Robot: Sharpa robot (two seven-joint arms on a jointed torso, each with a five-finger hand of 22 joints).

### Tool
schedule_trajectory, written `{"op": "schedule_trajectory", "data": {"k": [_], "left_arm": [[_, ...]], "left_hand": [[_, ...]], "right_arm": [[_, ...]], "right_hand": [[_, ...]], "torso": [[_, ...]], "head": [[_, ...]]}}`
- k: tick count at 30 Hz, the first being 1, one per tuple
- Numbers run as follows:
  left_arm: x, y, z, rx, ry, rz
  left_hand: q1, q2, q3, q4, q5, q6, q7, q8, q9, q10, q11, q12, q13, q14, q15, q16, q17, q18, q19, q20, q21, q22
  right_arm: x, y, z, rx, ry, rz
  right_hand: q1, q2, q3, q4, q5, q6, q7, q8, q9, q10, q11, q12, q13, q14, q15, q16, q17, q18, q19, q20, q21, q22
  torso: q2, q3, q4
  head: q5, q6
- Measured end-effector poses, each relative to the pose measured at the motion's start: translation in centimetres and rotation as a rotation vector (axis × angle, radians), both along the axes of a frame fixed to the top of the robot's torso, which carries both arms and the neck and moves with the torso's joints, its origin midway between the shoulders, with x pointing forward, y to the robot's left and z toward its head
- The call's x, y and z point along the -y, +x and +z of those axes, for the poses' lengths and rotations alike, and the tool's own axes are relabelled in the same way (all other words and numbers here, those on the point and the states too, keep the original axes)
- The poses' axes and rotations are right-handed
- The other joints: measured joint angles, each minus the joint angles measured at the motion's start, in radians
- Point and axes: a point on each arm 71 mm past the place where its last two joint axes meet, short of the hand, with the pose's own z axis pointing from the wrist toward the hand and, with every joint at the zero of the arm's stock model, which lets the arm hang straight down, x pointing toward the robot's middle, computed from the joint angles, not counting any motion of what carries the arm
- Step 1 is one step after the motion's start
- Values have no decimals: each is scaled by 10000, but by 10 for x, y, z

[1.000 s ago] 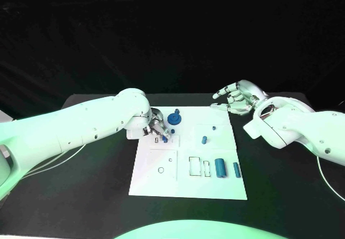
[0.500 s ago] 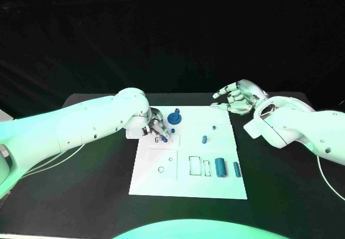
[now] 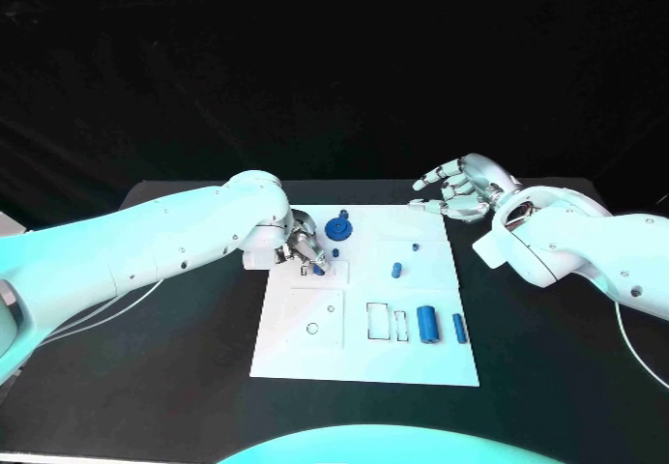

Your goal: Assemble the parts on the task board

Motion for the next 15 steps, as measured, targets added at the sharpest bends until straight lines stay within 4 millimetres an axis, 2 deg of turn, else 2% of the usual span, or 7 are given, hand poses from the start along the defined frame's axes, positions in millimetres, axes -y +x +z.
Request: {"op": "schedule_trajectory", "data": {"k": [15], "left_arm": [[2, 2, -1, 49, 63, 0]], "left_hand": [[0, 0, 0, 0, -50, 20, 11, 50, 25, 0, 0, 0, -1, -36, 36, 0, 8, 0, 0, 0, 0, -7]], "right_arm": [[0, 0, 0, -4, -1, 10]], "right_hand": [[0, 0, -28, -28, 0, 0, 0, 39, 5, 0, 0, 0, 8, 0, 0, -39, -1, 0, 0, 0, 0, -1]], "torso": [[1, 8, -9]], "head": [[-15, 13]]}}
